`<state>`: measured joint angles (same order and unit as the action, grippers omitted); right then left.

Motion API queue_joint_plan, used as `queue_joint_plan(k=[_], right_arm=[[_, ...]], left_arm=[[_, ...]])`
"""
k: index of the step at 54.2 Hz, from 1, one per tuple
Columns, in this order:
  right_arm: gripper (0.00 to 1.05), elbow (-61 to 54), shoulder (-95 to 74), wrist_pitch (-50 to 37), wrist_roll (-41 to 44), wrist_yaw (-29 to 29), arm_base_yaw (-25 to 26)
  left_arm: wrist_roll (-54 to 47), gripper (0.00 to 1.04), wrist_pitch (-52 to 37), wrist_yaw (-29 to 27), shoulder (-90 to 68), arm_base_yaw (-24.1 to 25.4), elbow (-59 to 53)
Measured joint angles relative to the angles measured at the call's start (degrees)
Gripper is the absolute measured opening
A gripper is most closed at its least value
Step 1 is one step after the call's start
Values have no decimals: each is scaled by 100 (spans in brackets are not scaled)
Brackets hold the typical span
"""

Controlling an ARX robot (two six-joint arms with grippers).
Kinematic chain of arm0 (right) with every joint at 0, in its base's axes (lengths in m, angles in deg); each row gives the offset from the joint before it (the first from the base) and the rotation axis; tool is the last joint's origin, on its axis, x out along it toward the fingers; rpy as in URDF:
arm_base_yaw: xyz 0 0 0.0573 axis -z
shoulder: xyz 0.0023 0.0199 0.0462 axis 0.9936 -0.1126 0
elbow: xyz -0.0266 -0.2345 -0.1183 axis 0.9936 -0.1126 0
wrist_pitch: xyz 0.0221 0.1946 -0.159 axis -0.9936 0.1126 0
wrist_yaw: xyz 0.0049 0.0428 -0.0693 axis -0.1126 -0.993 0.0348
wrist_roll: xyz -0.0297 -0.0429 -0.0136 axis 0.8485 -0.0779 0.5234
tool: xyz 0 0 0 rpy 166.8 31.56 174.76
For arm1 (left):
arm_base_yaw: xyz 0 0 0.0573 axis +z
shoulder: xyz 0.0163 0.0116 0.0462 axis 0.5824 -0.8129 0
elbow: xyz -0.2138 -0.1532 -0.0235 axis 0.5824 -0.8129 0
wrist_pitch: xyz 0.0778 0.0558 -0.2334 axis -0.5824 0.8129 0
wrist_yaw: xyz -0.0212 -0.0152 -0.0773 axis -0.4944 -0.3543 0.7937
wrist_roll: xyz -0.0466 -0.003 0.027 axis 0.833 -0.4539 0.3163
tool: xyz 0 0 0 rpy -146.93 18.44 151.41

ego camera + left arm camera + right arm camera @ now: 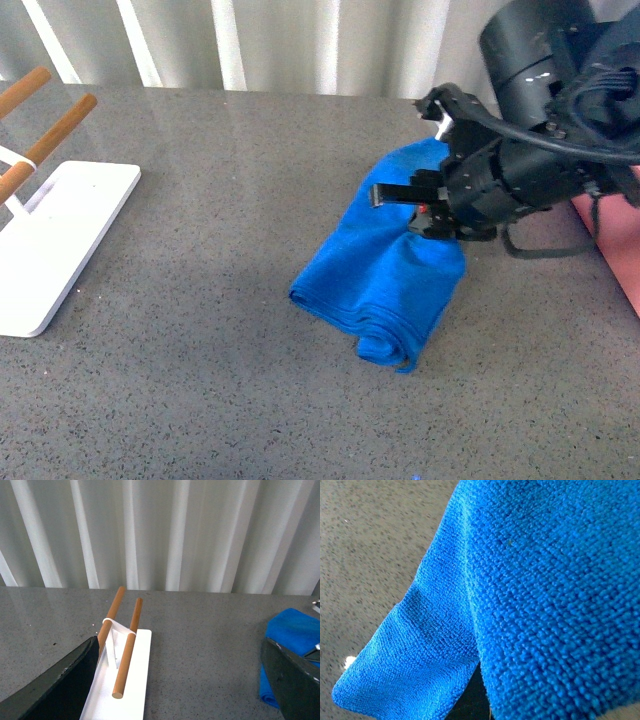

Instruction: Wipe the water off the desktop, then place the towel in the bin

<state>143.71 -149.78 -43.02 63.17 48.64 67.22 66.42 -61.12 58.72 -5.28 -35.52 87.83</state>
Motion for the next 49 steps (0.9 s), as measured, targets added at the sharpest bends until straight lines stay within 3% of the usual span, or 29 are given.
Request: queue_joint_plan(k=[16, 33, 49], right_arm=[[4, -348, 651, 164, 367, 59, 765], [4, 782, 1161, 898, 826, 184, 748], [4, 2345, 1416, 1451, 1432, 1228, 962]], left_arm=[[0, 98, 0, 2, 0, 0, 2], [0, 98, 0, 0, 0, 0, 2], [0, 98, 0, 0, 0, 0, 2]])
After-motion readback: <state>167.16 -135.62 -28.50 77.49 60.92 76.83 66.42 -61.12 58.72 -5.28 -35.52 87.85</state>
